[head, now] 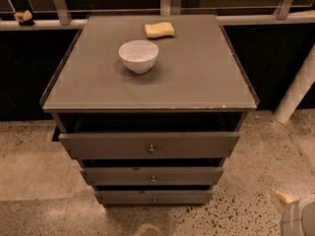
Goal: Open middle drawer
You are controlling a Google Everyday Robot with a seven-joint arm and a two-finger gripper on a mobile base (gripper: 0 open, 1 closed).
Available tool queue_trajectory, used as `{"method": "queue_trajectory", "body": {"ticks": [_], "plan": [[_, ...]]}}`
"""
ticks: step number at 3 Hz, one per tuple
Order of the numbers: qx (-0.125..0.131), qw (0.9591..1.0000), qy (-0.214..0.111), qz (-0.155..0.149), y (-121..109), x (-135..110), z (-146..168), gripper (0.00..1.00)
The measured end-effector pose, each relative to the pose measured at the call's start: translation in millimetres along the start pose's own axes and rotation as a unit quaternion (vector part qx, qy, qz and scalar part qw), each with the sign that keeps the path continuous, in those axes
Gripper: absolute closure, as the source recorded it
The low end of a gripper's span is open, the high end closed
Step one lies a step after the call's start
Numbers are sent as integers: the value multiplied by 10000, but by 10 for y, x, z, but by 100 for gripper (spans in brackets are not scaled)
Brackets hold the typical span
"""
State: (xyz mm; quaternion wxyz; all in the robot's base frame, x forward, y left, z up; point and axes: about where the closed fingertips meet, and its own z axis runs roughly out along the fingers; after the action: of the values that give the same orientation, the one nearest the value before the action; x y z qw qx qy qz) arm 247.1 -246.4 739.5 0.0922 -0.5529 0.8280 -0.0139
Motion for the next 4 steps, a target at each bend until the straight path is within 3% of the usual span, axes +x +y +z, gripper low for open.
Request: {"method": "queue_trajectory", "body": {"ticks": [2,3,4], "plan": [[22,9997,39,226,552,-120,912,0],[283,9988,161,356,533,-307,1341,0],[283,9988,160,355,533,-308,1341,0]]}}
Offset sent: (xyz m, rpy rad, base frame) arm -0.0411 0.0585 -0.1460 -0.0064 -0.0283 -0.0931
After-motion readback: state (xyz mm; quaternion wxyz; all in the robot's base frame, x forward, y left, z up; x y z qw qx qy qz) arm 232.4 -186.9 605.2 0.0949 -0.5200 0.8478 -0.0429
